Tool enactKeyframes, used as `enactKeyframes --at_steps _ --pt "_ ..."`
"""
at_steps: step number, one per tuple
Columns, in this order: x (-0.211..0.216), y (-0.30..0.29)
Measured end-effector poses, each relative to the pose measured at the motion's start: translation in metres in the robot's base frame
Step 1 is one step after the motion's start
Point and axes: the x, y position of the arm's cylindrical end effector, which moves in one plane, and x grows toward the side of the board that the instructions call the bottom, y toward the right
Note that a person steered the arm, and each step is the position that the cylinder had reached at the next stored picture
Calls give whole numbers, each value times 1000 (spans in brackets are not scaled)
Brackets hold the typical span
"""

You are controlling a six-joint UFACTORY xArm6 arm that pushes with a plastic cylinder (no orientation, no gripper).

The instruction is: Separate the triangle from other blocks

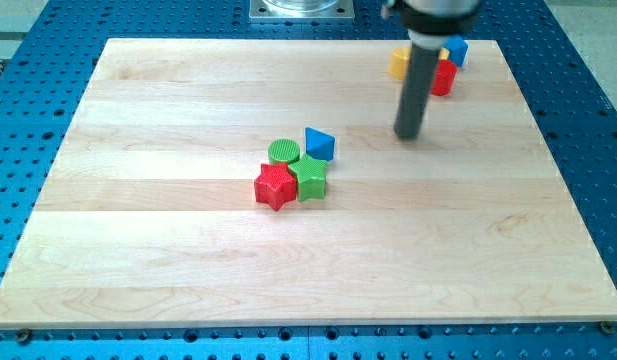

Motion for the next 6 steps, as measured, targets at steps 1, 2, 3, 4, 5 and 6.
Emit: enactKeyframes --at_steps 1,2,3,4,5,6 --pt "69 -53" --pt "78 -85" --pt "69 -97" --pt "63 -97" --pt "60 -98" --pt "43 -101"
